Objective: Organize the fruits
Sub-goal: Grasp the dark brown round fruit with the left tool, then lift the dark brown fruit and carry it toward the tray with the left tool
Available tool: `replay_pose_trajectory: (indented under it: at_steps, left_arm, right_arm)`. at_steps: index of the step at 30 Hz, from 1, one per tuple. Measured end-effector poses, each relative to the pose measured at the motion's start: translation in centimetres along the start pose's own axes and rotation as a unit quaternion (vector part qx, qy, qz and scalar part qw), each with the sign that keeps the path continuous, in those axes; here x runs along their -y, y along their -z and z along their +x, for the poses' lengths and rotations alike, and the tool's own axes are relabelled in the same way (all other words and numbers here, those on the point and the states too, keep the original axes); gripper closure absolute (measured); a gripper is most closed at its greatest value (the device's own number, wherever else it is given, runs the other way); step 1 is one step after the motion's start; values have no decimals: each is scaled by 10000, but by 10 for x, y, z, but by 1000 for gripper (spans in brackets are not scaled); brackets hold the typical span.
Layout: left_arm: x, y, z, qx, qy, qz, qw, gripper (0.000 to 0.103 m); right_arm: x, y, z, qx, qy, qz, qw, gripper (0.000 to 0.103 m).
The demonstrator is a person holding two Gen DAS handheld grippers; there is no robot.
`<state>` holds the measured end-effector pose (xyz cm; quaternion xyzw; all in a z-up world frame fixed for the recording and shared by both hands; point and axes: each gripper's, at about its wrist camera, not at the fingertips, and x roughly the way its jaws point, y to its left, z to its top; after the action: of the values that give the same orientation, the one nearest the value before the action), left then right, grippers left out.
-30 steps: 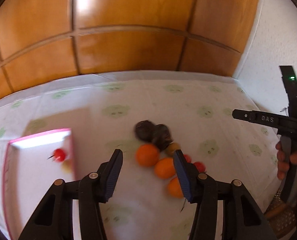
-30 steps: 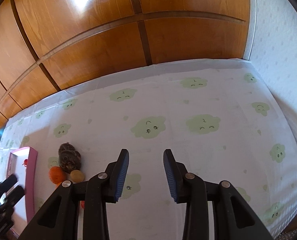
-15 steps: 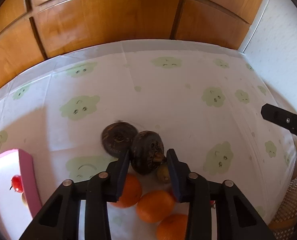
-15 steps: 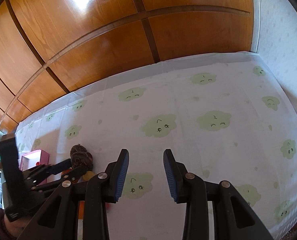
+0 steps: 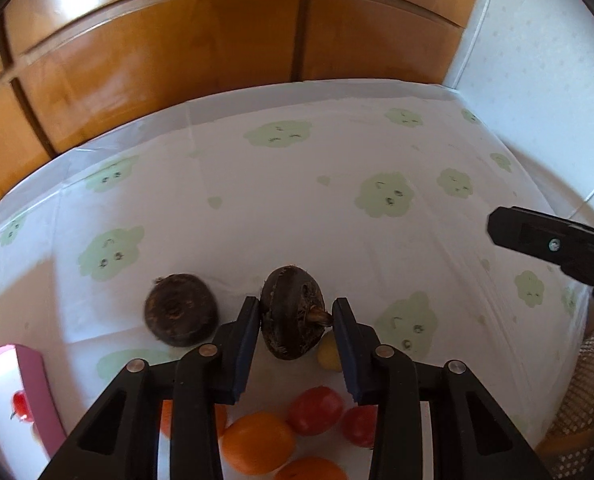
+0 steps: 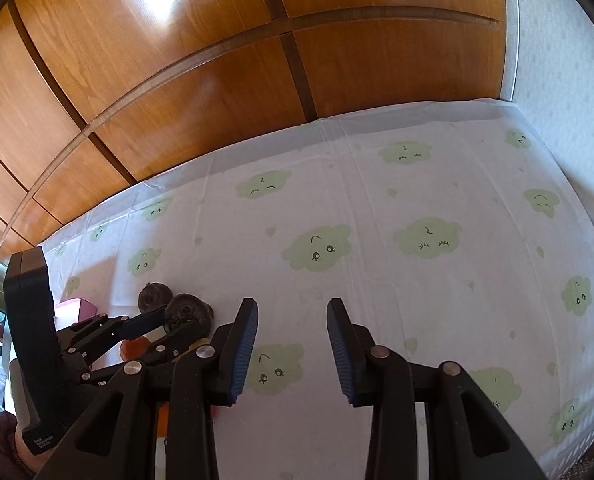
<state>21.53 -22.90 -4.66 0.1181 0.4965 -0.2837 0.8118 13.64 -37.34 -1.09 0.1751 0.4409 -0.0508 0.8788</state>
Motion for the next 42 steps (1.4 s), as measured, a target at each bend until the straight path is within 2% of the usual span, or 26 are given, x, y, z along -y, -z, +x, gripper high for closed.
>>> replay_pose_trajectory:
  at_steps: [4, 5, 10, 13, 19, 23, 26, 32, 35, 37, 42]
  left_arm:
    - [9, -5, 9, -91, -52, 161, 9998, 64]
    - [12, -5, 11, -133, -34, 191, 9997, 67]
    - [25, -3, 10, -11, -8, 313, 9995, 68]
    - [30, -2, 1, 186, 49, 357, 9992, 68]
    - [15, 4, -51, 767, 238, -54, 9968, 68]
    - [-12, 33, -95, 1089, 132, -488, 9928, 68]
    - [-28, 66, -111, 1088, -125, -710, 9914, 68]
    - [-36, 144, -106, 696, -500, -1008, 9912, 68]
    - [-35, 170, -95, 475, -512, -1127, 9912, 68]
    - [-31, 179, -94, 668, -572, -1117, 9898, 68]
    - [-30, 180, -93, 731, -543, -1108, 9897, 67]
  right_arm:
    - [1, -1, 2, -39, 47, 9, 10000, 67]
    - [2, -1, 2, -63, 68, 22, 10000, 67]
    - [7, -1, 4, -100, 86, 103, 9999, 67]
    - [10, -2, 4, -77, 152, 134, 9998, 67]
    - [21, -3, 4, -78, 162, 364, 9992, 67]
    - [19, -2, 7, -146, 207, 300, 9992, 67]
    - [17, -1, 9, -204, 236, 224, 9993, 67]
    - [18, 3, 14, -327, 243, 216, 9989, 67]
    - [19, 5, 17, -426, 183, 241, 9986, 67]
    - [19, 7, 20, -554, -131, 309, 9979, 67]
    - [-2, 14, 31, -989, -964, 34, 9904, 68]
